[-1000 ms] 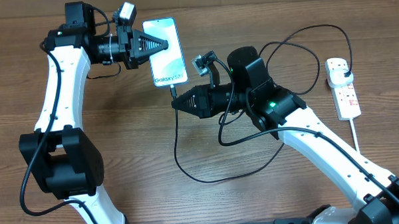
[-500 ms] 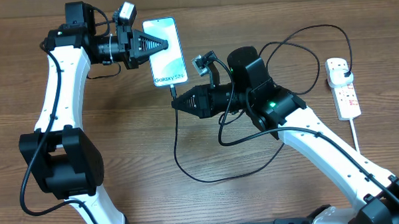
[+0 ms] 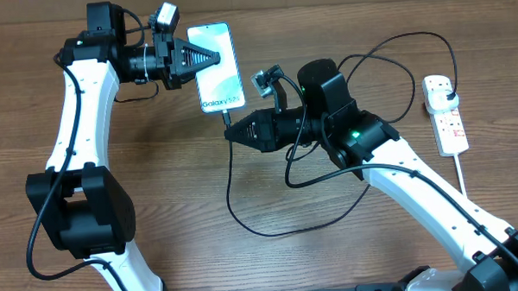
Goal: Plug charger to phone and switch on socket
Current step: 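Push the plug into the phone's bottom port with the right gripper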
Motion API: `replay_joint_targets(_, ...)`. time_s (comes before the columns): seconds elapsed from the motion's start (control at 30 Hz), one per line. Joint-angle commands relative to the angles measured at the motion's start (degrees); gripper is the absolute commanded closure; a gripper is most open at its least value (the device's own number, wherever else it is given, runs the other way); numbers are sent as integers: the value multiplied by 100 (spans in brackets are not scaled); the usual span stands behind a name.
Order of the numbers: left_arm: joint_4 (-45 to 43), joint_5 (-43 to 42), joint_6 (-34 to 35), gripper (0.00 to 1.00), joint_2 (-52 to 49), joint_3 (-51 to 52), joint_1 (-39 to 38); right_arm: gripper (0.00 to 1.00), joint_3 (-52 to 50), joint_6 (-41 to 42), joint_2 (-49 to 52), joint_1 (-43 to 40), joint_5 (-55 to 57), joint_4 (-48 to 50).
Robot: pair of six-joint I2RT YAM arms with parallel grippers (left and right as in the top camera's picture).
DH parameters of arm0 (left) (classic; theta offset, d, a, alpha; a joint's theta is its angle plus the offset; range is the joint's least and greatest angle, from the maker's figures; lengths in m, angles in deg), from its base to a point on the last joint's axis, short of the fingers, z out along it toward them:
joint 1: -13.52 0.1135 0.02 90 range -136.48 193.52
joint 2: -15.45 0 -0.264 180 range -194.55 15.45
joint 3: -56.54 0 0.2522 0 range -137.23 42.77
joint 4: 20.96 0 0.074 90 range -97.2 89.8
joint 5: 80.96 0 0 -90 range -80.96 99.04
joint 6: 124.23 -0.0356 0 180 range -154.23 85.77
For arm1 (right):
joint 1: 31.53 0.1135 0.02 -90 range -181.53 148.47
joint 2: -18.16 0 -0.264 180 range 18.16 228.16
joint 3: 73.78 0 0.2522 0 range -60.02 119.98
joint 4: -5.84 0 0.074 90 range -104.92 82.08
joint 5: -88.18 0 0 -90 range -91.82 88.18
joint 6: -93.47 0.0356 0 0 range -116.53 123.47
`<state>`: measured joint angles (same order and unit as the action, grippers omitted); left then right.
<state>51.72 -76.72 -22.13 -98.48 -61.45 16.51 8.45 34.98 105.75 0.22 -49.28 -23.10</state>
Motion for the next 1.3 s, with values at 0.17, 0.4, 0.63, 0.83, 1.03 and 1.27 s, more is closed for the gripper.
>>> replay_joint_targets(0.17,17,-367,55,96,46,-94,-48,96,28,24,-177,-192,155,105)
replay_joint_targets(0.4,20,-264,57,96,46,-94,-105,96,28,151,-177,-192,162,225)
replay_joint_targets(0.63,37,-236,57,96,46,-94,-190,96,28,155,-177,-195,219,256)
replay_joint_targets(0.83,59,-236,59,96,46,-94,-284,96,28,192,-177,-195,293,293)
replay_joint_targets(1.03,66,-238,59,96,46,-94,-337,96,28,280,-177,-195,396,308)
replay_joint_targets(1.27,85,-238,59,96,46,-94,-339,96,28,282,-177,-271,391,313)
